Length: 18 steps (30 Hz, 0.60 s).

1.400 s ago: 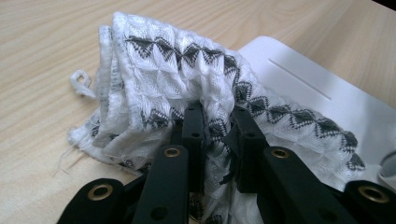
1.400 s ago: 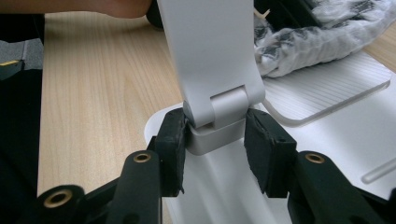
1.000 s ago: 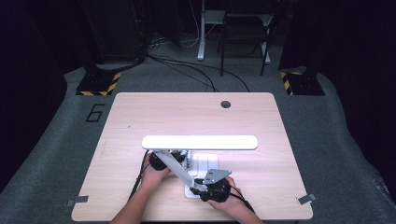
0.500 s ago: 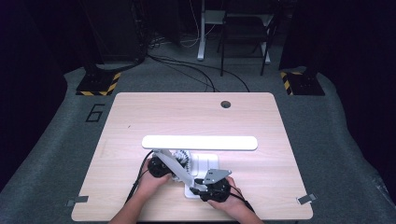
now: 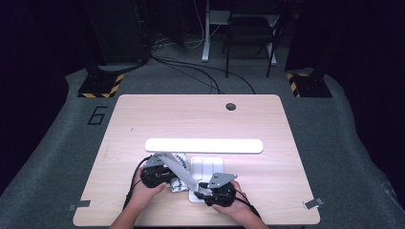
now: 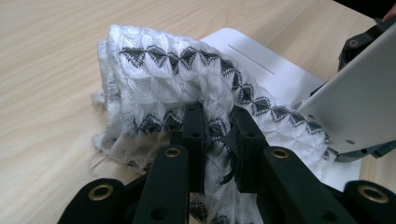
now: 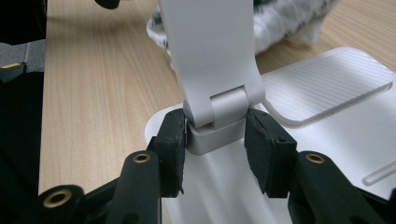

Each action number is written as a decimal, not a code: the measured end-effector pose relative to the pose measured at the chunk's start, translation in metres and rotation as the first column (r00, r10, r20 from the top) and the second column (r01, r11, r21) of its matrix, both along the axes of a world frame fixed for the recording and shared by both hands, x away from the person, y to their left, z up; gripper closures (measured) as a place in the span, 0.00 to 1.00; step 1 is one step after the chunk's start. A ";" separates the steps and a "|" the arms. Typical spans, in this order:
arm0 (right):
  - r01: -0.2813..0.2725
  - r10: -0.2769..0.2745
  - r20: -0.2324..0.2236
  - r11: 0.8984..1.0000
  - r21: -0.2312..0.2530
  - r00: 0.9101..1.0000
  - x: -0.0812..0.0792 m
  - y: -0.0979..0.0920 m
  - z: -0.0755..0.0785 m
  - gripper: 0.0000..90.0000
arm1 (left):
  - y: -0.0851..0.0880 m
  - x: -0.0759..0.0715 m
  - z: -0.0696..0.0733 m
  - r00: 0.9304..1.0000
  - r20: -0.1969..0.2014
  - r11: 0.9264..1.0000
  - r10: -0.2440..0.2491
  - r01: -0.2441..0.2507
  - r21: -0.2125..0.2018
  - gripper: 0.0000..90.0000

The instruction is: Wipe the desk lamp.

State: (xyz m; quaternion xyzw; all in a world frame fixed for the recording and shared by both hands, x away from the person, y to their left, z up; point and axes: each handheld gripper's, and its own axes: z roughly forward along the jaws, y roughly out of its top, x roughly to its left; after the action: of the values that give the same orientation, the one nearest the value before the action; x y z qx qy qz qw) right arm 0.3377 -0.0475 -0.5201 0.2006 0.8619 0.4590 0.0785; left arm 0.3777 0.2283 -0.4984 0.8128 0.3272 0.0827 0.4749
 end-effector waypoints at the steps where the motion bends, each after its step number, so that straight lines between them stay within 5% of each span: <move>1: 0.001 -0.001 -0.003 1.000 0.001 1.000 0.000 0.000 0.000 0.65 | 0.010 -0.002 0.005 0.999 0.010 0.999 0.031 -0.031 -0.009 0.87; 8: -0.003 0.003 -0.012 1.000 0.002 1.000 -0.001 0.001 0.000 0.59 | 0.044 -0.013 0.016 0.990 0.059 0.992 0.127 -0.128 0.014 0.87; 14: -0.007 0.007 -0.017 1.000 -0.001 1.000 -0.002 0.001 0.001 0.51 | 0.071 -0.020 0.017 0.974 0.048 0.975 0.220 -0.220 -0.002 0.86; 18: 0.003 -0.003 -0.016 1.000 -0.009 1.000 -0.002 -0.003 0.003 0.50 | 0.087 -0.024 0.016 0.963 0.050 0.963 0.265 -0.267 0.033 0.86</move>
State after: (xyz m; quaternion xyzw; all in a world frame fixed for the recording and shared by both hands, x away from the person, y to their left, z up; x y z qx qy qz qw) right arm 0.3360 -0.0502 -0.5175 0.2054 0.8643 0.4534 0.0732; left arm 0.3532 0.3152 -0.4828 0.7685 0.4209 0.1707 0.4507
